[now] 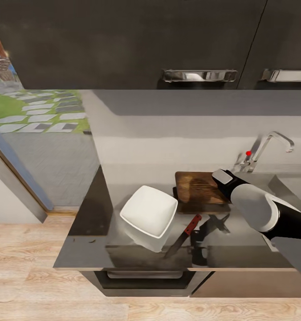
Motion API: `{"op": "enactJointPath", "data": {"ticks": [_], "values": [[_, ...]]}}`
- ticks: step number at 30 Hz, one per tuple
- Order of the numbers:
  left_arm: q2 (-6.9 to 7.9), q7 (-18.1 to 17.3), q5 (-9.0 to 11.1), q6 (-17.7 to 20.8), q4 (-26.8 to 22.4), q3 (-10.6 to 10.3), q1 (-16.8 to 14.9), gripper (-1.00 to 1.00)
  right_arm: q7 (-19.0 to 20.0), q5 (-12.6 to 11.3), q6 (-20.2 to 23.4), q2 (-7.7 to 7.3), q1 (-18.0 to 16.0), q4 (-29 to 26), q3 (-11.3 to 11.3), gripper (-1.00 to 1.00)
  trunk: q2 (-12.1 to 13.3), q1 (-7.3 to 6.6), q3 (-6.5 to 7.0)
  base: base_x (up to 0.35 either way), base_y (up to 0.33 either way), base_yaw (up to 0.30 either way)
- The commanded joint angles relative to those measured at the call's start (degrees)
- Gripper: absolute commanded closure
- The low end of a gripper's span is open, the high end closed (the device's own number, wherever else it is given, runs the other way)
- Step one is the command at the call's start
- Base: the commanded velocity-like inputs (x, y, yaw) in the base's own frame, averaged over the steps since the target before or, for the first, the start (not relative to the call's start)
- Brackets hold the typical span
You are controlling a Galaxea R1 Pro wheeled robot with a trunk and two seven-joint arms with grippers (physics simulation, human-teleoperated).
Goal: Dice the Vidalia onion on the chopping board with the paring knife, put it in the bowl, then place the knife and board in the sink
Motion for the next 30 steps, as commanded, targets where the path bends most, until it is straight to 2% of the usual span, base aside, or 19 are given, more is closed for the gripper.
{"op": "enactJointPath", "data": {"ticks": [1,30], "values": [[0.02,-0.02,0.59,0.33,-0.19,-0.17,0.03,-1.0,-0.07,-0.18,-0.09,-0.02,0.06,-0.03,0.07,1.0,-0.1,0.03,-0.09,0.0,0.094,0.0],[0.03,-0.02,0.59,0.33,-0.19,-0.17,0.03,-1.0,0.06,0.11,-1.31,0.08,0.6,-0.02,0.26,1.0,-0.1,0.03,-0.09,0.0,0.007,0.0]]}}
